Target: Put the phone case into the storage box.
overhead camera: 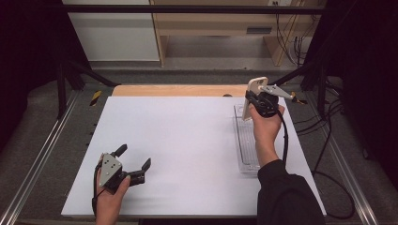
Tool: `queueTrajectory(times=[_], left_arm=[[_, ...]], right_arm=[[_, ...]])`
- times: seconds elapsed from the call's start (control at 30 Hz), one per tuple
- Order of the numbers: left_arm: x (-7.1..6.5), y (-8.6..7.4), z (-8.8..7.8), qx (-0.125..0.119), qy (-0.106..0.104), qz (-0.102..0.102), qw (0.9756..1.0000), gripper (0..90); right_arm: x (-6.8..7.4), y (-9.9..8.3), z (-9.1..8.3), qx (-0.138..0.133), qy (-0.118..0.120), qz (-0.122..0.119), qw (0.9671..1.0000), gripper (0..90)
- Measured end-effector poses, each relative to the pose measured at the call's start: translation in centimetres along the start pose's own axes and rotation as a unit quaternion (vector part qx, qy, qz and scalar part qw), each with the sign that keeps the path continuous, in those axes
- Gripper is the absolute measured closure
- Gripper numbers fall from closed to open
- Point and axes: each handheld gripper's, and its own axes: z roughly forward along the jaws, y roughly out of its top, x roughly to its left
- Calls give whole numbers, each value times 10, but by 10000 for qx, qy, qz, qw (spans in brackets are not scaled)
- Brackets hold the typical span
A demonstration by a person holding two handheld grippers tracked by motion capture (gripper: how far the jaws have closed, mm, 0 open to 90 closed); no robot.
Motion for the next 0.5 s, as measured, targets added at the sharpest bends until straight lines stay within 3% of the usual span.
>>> queueTrajectory(times=[0.5], left_arm=[[0, 0, 0, -13, -11, 8, 10000, 28]], right_arm=[[3, -5, 9, 41, -25, 37, 10000, 865]])
